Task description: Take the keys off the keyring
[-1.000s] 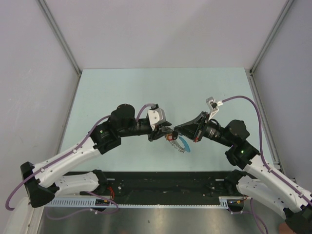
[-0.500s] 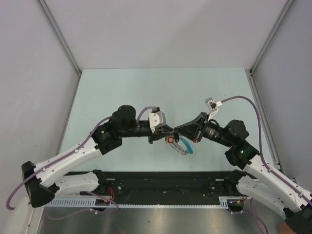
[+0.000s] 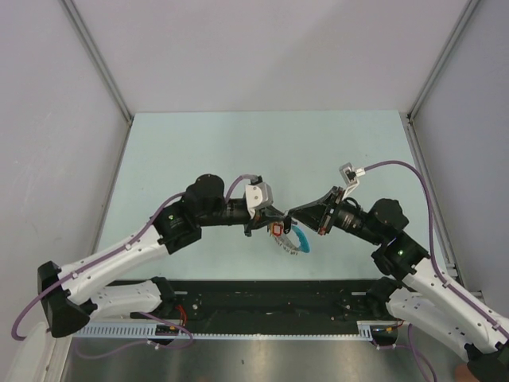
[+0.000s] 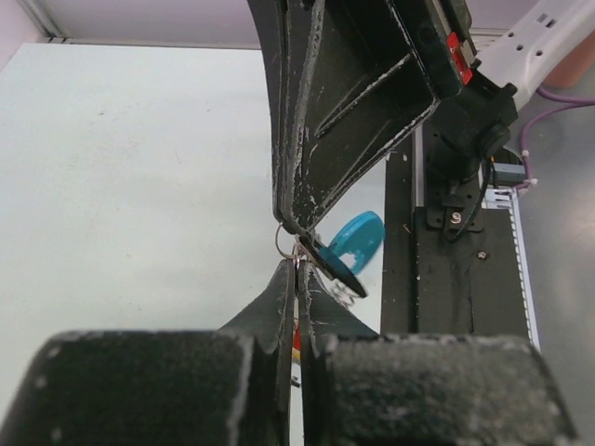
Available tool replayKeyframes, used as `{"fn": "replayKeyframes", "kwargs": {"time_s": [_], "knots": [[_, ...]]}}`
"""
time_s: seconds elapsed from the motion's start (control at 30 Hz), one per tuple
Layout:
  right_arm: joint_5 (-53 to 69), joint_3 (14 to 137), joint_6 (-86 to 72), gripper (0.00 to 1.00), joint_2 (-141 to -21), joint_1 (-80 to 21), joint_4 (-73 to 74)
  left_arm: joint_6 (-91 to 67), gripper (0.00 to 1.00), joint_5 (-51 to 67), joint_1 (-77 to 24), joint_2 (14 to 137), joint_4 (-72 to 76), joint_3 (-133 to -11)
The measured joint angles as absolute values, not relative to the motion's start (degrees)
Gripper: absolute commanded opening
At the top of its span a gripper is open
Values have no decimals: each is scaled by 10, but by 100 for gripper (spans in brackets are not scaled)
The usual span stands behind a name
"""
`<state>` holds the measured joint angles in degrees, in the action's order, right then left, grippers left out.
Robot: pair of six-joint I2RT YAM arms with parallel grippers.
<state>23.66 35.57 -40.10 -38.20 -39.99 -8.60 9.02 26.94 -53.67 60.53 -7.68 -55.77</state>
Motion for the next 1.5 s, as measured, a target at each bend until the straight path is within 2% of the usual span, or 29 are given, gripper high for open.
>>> {"fn": "replayKeyframes", "kwargs": {"time_s": [0.2, 0.53, 0.67, 0.77, 1.07, 1.23, 1.37, 1.5], "knots": [[209, 356, -400, 0, -376, -391, -33, 84, 0, 235, -538, 578, -54, -527], [200, 352, -404, 0, -373, -377, -33, 84, 0, 211, -537, 550, -38, -502], [209, 349, -399, 20, -373, -376, -38, 87, 0, 215, -537, 550, -36, -501], [220, 346, -374, 27, -366, -374, -53, 91, 0, 227, -537, 550, -36, -501], [217, 346, -309, 28, -355, -373, -64, 93, 0, 243, -537, 550, -36, -501], [88, 346, -329, 26, -350, -374, 6, 95, 0, 212, -525, 543, -41, -488], [-41, 346, -369, 29, -371, -373, 112, 91, 1, 165, -504, 541, -56, -476], [-107, 346, -426, 32, -424, -371, 197, 86, 0, 121, -486, 534, -74, -465]]}}
